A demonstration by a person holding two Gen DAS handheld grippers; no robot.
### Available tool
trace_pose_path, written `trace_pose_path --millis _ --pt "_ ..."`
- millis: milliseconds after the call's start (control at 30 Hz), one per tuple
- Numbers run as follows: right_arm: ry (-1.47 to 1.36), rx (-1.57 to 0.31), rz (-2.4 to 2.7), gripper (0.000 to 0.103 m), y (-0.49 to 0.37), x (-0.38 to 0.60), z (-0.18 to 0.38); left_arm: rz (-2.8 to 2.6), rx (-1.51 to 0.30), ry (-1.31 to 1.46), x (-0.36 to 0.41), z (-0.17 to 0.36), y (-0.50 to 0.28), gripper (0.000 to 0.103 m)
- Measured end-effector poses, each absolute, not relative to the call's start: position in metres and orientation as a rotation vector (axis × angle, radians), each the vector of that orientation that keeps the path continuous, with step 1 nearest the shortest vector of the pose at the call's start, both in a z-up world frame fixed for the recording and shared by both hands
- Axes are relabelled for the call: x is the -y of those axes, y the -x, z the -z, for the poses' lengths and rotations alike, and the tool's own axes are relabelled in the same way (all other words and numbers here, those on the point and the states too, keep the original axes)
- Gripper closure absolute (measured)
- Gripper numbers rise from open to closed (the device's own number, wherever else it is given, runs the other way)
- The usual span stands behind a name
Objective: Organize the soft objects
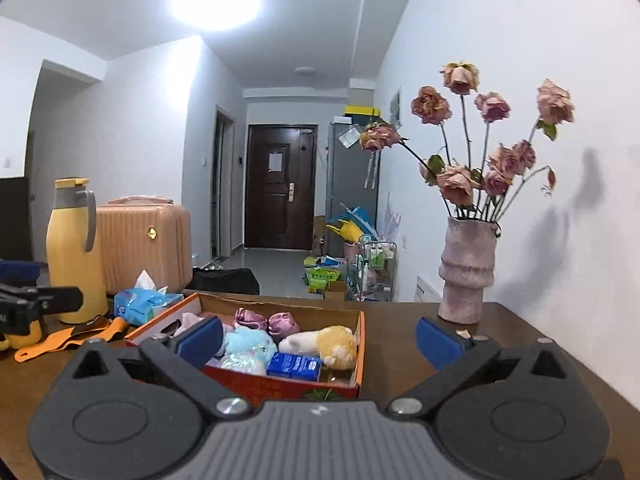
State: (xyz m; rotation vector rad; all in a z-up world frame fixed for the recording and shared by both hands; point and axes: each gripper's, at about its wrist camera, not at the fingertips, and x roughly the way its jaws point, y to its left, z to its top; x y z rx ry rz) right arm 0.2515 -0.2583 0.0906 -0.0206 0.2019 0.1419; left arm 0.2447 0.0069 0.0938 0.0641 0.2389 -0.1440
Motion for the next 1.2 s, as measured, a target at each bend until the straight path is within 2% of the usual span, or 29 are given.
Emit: trace_pose_path --millis 400,867,967,1200 --pt "-0.005 -0.17 -0.134 0.0 -0.177 0.246 -0.083 0.087 -0.199 -0.042 -0.024 -0.093 -0.174 0.0" --pt "-0.094 -0.273 -0.157 0.0 -0.03 0.24 -0.021 0.088 -0.224 -0.09 -0.018 -0.04 -0.014 0.0" --pt "-0.086 -0.324 -0.199 0.0 -0.02 0.237 -0.015 0.113 -0.236 -0.096 -0.015 -0.038 -0.006 0.0" --pt "-0.087 -0.286 -0.181 0.0 -0.008 0.227 -0.017 0.071 -0.229 -0.065 -0.015 -0.044 -0.009 0.0"
